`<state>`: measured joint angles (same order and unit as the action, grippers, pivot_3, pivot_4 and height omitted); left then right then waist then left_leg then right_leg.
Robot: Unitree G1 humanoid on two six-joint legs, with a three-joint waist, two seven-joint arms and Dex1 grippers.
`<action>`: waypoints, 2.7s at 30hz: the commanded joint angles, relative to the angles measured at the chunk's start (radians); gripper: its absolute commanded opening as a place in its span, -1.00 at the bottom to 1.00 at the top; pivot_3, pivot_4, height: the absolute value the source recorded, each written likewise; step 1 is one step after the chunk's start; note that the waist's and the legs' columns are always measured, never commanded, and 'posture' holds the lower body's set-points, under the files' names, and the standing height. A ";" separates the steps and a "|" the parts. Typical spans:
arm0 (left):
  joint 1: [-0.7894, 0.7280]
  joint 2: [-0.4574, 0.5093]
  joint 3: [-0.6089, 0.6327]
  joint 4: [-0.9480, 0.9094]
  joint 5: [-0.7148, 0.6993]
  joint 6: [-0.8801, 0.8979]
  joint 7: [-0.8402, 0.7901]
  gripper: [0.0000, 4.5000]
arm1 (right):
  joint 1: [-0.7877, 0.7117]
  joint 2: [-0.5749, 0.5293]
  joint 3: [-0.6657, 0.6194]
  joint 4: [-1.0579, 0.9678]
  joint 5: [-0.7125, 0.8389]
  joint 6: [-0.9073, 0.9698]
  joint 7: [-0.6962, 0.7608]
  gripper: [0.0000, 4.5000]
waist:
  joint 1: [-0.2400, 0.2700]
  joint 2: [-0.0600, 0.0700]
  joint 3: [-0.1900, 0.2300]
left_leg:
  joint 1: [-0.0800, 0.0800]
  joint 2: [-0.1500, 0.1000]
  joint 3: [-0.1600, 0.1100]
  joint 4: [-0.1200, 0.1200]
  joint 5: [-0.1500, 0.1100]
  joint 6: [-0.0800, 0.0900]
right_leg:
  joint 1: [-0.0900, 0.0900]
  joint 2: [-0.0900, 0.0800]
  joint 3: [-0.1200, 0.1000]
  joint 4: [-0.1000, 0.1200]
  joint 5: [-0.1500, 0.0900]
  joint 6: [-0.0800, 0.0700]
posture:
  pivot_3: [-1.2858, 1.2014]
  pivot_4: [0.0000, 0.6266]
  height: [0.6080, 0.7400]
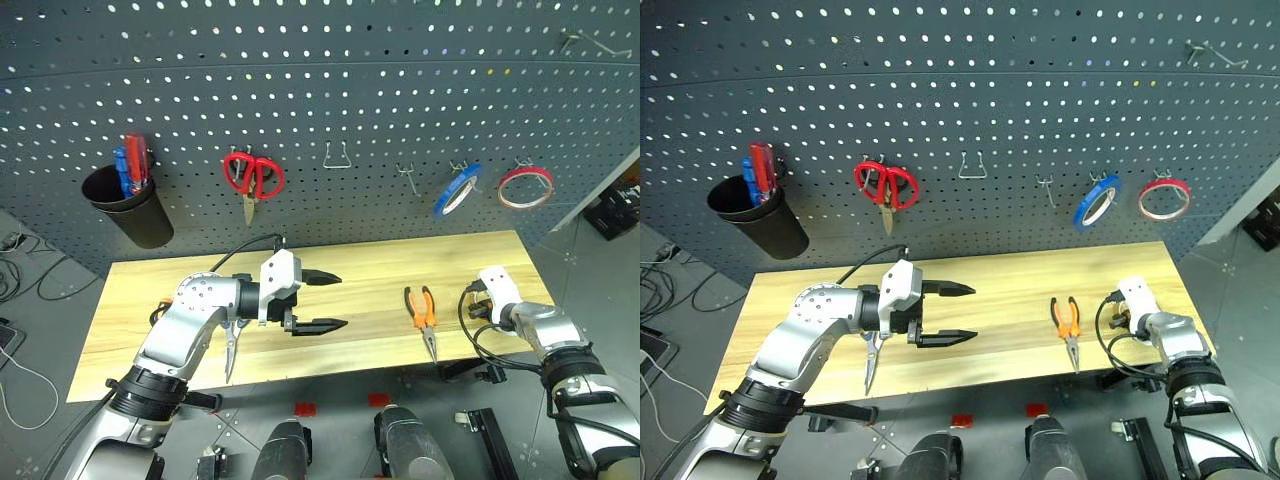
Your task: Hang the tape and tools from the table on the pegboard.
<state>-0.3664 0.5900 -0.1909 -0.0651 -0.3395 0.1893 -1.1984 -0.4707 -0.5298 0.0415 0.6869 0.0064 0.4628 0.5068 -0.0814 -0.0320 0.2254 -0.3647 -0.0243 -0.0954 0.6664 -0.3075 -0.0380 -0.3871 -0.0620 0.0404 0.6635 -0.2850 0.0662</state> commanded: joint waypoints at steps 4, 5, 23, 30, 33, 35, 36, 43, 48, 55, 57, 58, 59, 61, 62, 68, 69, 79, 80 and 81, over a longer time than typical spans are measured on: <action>-0.005 -0.011 0.019 -0.018 0.020 -0.072 0.018 0.77 | 0.241 -0.052 -0.064 -0.566 0.030 0.098 0.000 -0.80 | -0.001 0.007 0.002 | -0.002 0.000 0.000 -0.001 0.000 0.000 | -0.003 0.000 0.001 0.000 0.000 0.000 | -0.07 -0.40 1.00; -0.003 -0.015 0.026 -0.020 0.015 -0.073 0.024 0.77 | 0.289 -0.062 -0.079 -0.683 0.026 0.116 -0.011 -0.80 | -0.002 0.010 0.002 | -0.003 0.000 0.001 -0.001 0.000 0.000 | -0.003 0.000 0.001 0.000 0.000 0.000 | -0.07 -0.39 1.00; 0.004 -0.137 0.172 -0.038 -0.038 -0.028 0.268 0.77 | 0.235 0.124 0.085 -1.109 -0.165 -0.305 -0.189 -0.80 | -0.030 0.011 0.002 | -0.010 0.001 0.002 0.003 0.002 -0.004 | -0.011 0.002 0.003 0.001 0.003 0.001 | -0.08 -0.39 1.00; 0.001 -0.106 0.194 -0.071 -0.028 -0.004 0.296 0.77 | 0.124 0.152 0.132 -0.944 -0.104 -0.370 -0.082 -0.80 | -0.015 0.011 0.002 | -0.018 0.001 0.000 0.005 0.004 -0.006 | -0.019 0.002 0.002 0.002 0.003 0.001 | -0.03 -0.41 1.00; -0.007 -0.104 0.190 -0.075 -0.028 0.001 0.306 0.77 | 0.113 0.157 0.137 -0.902 -0.111 -0.385 -0.078 -0.80 | -0.007 0.011 0.002 | -0.018 0.001 0.000 0.006 0.004 -0.006 | -0.019 0.002 0.002 0.003 0.003 0.001 | -0.02 -0.41 1.00; -0.012 -0.107 0.187 -0.074 -0.025 0.002 0.313 0.77 | 0.088 0.162 0.139 -0.853 -0.124 -0.401 -0.082 -0.80 | -0.004 0.011 0.002 | -0.018 0.001 0.000 0.008 0.004 -0.006 | -0.019 0.002 0.002 0.006 0.003 0.001 | -0.02 -0.41 1.00; -0.014 -0.109 0.186 -0.074 -0.024 0.003 0.315 0.77 | 0.079 0.165 0.138 -0.836 -0.128 -0.407 -0.083 -0.80 | -0.004 0.011 0.002 | -0.018 0.001 0.000 0.009 0.004 -0.006 | -0.019 0.002 0.002 0.008 0.003 0.001 | -0.02 -0.41 1.00; -0.053 -0.126 0.171 -0.041 -0.008 -0.001 0.338 0.77 | -0.071 0.213 0.139 -0.610 -0.147 -0.469 -0.109 -0.80 | -0.003 0.011 0.002 | -0.018 0.000 0.001 0.011 0.004 -0.006 | -0.020 0.002 0.003 0.010 0.003 0.001 | -0.02 -0.40 1.00; -0.058 -0.098 0.170 -0.009 0.009 -0.002 0.327 0.77 | -0.020 0.232 0.123 -0.653 -0.137 -0.426 -0.128 -0.06 | -0.003 0.011 0.002 | -0.018 0.000 0.002 0.011 0.004 -0.006 | -0.021 0.002 0.003 0.011 0.003 0.001 | -0.02 -0.40 1.00; -0.037 0.047 0.155 0.107 0.057 -0.058 0.183 0.77 | 0.281 0.317 0.096 -1.008 -0.136 0.059 -0.209 0.99 | -0.002 0.011 0.002 | -0.019 0.000 0.001 0.011 0.004 -0.006 | -0.023 0.002 0.003 0.013 0.003 0.001 | -0.02 -0.37 1.00; -0.026 0.072 0.142 0.124 0.066 -0.073 0.140 0.77 | 0.331 0.377 0.090 -1.066 -0.153 0.238 -0.263 0.99 | -0.003 0.011 0.001 | -0.019 0.001 0.001 0.011 0.004 -0.006 | -0.023 0.002 0.003 0.014 0.002 0.000 | -0.02 -0.37 1.00; -0.021 0.077 0.136 0.128 0.067 -0.076 0.125 0.77 | 0.340 0.402 0.089 -1.076 -0.159 0.301 -0.284 0.99 | -0.003 0.011 0.001 | -0.019 0.001 0.001 0.011 0.003 -0.006 | -0.024 0.003 0.004 0.014 0.002 0.000 | -0.02 -0.37 1.00; -0.018 0.079 0.131 0.130 0.069 -0.079 0.113 0.77 | 0.344 0.421 0.089 -1.080 -0.158 0.350 -0.297 0.99 | -0.002 0.011 0.001 | -0.019 0.001 0.001 0.011 0.003 -0.006 | -0.024 0.003 0.004 0.014 0.002 0.000 | -0.02 -0.37 1.00; -0.017 0.076 0.124 0.132 0.073 -0.081 0.101 0.77 | 0.334 0.455 0.088 -1.059 -0.166 0.446 -0.338 0.99 | -0.002 0.011 0.001 | -0.019 0.000 0.001 0.011 0.003 -0.006 | -0.024 0.002 0.004 0.014 0.002 0.000 | -0.04 -0.35 1.00; -0.019 0.072 0.119 0.134 0.077 -0.086 0.098 0.77 | 0.326 0.468 0.079 -1.034 -0.166 0.476 -0.357 0.99 | -0.003 0.011 0.001 | -0.019 0.000 0.001 0.011 0.003 -0.006 | -0.024 0.002 0.004 0.014 0.002 0.000 | -0.04 -0.35 1.00; -0.031 0.049 0.097 0.141 0.091 -0.096 0.097 0.77 | 0.271 0.453 0.024 -0.867 -0.164 0.488 -0.425 0.99 | -0.003 0.011 0.001 | -0.019 -0.001 0.002 0.011 0.003 -0.006 | -0.024 0.002 0.004 0.014 0.002 0.000 | -0.05 -0.36 1.00; -0.031 0.047 0.095 0.140 0.093 -0.097 0.096 0.77 | 0.263 0.446 0.016 -0.844 -0.162 0.480 -0.431 0.99 | -0.003 0.011 0.001 | -0.019 -0.001 0.002 0.011 0.003 -0.006 | -0.024 0.002 0.004 0.014 0.002 0.000 | -0.05 -0.36 1.00; -0.029 0.039 0.097 0.143 0.097 -0.101 0.105 0.77 | 0.172 0.448 -0.048 -0.626 -0.096 0.433 -0.432 0.99 | -0.009 0.011 0.001 | -0.019 0.000 0.003 0.011 0.001 -0.002 | -0.024 0.003 0.004 0.015 0.002 0.000 | -0.04 -0.36 1.00; -0.029 0.039 0.098 0.142 0.097 -0.101 0.106 0.77 | 0.155 0.447 -0.056 -0.606 -0.087 0.433 -0.428 0.99 | -0.009 0.011 0.001 | -0.019 0.000 0.003 0.011 0.001 -0.002 | -0.024 0.003 0.004 0.015 0.002 0.000 | -0.04 -0.36 1.00; -0.028 0.040 0.098 0.141 0.097 -0.101 0.106 0.77 | 0.136 0.440 -0.059 -0.579 -0.081 0.428 -0.423 0.99 | -0.009 0.011 0.001 | -0.019 0.000 0.003 0.011 0.001 -0.002 | -0.024 0.003 0.004 0.015 0.002 0.000 | -0.04 -0.36 1.00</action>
<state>-0.3866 0.6296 -0.1046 0.0897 -0.2445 0.1013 -1.0975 -0.3118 -0.0856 0.0009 0.0925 -0.0931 0.9103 0.0813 -0.0900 -0.0208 0.2269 -0.3835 -0.0240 -0.0929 0.6771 -0.3063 -0.0401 -0.4113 -0.0595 0.0445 0.6784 -0.2826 0.0664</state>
